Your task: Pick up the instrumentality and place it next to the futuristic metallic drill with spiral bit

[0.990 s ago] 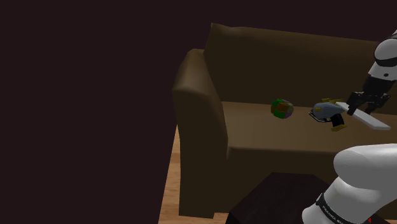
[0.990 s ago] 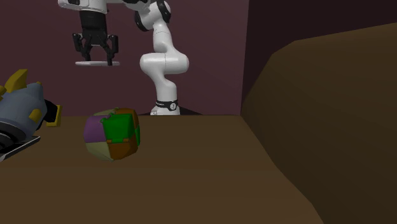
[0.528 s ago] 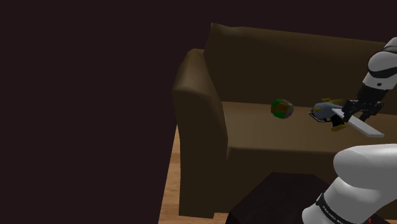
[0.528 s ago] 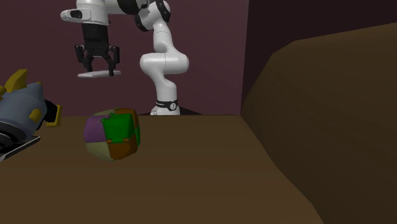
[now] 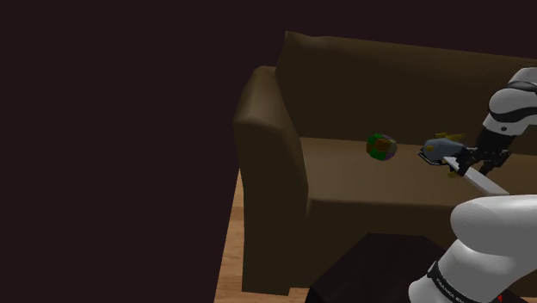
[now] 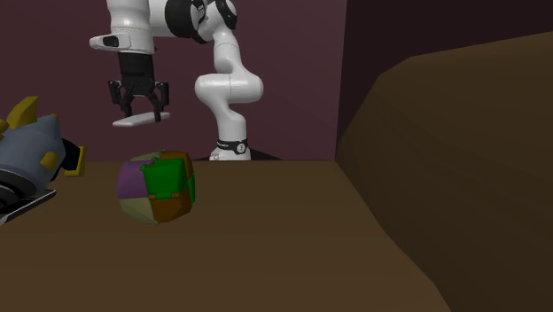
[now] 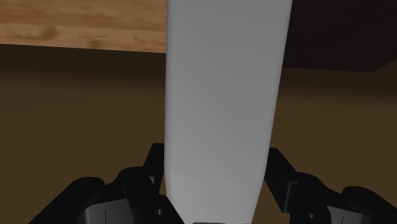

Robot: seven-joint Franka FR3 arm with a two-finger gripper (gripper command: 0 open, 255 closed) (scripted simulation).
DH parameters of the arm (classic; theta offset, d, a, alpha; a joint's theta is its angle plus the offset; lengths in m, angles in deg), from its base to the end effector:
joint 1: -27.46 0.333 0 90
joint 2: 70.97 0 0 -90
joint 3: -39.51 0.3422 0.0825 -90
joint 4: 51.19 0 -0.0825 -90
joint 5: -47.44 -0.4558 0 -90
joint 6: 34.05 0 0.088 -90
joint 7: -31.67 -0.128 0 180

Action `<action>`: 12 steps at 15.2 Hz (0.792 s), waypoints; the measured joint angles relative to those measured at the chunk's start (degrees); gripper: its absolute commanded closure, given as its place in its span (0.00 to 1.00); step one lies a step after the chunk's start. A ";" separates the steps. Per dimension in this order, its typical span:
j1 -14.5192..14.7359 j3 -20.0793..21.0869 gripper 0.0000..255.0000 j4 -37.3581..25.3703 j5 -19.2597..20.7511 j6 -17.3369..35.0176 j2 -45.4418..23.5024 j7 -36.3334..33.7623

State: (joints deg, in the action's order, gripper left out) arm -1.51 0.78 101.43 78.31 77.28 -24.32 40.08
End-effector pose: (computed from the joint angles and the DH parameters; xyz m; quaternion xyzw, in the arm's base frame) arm 0.1357 -0.3710 0.3969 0.9460 -0.3238 0.0002 0.0170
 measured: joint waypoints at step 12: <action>0.15 -5.10 1.00 5.43 3.65 10.32 -4.81 -0.89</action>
State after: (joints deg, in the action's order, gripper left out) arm -1.35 -4.32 106.87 81.96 87.60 -29.14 39.18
